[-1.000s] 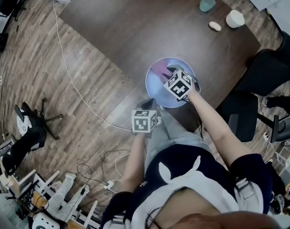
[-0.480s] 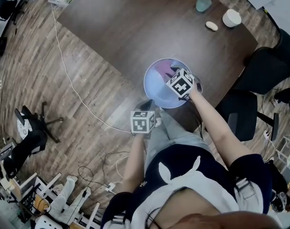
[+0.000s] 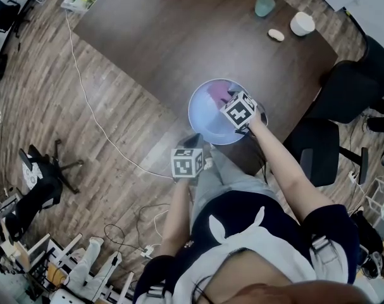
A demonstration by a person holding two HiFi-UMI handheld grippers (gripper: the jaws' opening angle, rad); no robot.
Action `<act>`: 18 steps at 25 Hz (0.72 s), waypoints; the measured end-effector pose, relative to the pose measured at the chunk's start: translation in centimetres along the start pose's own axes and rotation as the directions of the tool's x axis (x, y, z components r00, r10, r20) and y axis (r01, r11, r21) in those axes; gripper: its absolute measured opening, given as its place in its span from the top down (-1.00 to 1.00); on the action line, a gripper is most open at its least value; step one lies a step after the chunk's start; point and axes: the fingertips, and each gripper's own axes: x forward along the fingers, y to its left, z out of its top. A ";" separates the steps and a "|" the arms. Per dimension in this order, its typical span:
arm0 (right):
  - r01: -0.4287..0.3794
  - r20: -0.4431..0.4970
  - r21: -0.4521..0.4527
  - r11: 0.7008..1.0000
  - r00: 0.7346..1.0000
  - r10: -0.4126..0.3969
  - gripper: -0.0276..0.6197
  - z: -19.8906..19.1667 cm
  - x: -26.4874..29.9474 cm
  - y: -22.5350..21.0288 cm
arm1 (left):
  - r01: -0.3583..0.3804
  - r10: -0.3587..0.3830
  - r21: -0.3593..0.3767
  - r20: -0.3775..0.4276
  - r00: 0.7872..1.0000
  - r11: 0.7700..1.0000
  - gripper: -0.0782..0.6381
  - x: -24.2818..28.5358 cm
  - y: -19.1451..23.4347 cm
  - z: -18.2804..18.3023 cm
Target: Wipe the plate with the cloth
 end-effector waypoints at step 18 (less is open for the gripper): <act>0.001 -0.045 0.070 0.998 0.999 0.003 0.51 -2.5 -0.4 -1.7 | 0.003 -0.003 0.009 -0.004 1.000 1.000 0.77 0.1 -0.2 0.2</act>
